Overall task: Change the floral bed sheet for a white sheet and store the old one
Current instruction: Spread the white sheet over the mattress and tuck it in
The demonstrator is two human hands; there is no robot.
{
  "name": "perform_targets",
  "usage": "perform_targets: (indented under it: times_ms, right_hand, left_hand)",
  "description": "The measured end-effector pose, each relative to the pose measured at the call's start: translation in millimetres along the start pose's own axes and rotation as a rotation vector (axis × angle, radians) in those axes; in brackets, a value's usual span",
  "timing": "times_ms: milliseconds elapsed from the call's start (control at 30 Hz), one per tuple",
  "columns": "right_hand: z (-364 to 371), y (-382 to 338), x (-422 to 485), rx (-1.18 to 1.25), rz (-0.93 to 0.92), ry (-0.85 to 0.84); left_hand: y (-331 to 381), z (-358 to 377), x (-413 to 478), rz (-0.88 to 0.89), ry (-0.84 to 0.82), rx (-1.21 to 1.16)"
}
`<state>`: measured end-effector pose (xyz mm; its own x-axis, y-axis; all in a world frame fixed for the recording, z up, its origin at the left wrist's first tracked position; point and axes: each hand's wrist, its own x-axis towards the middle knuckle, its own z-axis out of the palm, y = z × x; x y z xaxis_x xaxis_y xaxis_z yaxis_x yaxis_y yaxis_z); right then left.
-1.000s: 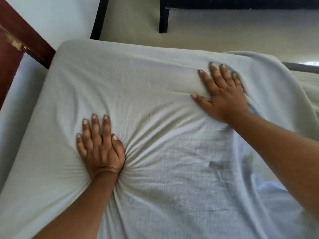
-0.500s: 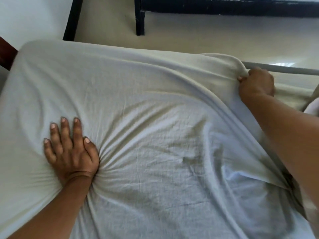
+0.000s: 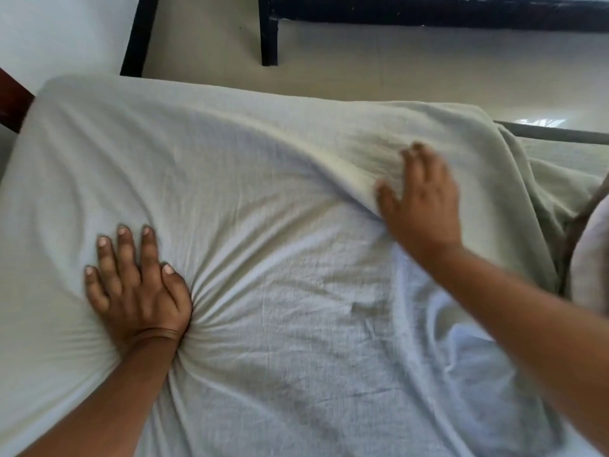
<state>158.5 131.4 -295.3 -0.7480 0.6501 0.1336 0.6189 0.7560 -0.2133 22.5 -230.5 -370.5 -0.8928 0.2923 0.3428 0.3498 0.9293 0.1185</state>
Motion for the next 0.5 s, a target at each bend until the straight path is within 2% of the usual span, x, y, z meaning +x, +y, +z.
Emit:
perform_targets:
  times_ms: [67,133,200,300,400,500]
  right_hand:
    - [19,-16,-39,-0.014,-0.128,-0.159]
    - [27,-11,-41,-0.076,-0.197,-0.179]
    - [26,5,-17,-0.125,-0.15,-0.159]
    - [24,23,18,-0.121,-0.066,-0.226]
    - [29,27,22,-0.123,-0.057,-0.26]
    - [17,16,27,-0.092,0.034,-0.355]
  left_hand:
    - [0,0,-1,-0.002,-0.009,0.012]
    - [-1,1,0,0.0,-0.017,0.025]
    - [-1,2,0,-0.005,-0.022,0.022]
    - [-2,2,-1,0.001,-0.026,0.03]
    - [-4,4,-5,-0.007,-0.037,0.048]
    - [-4,1,-5,-0.007,-0.068,0.072]
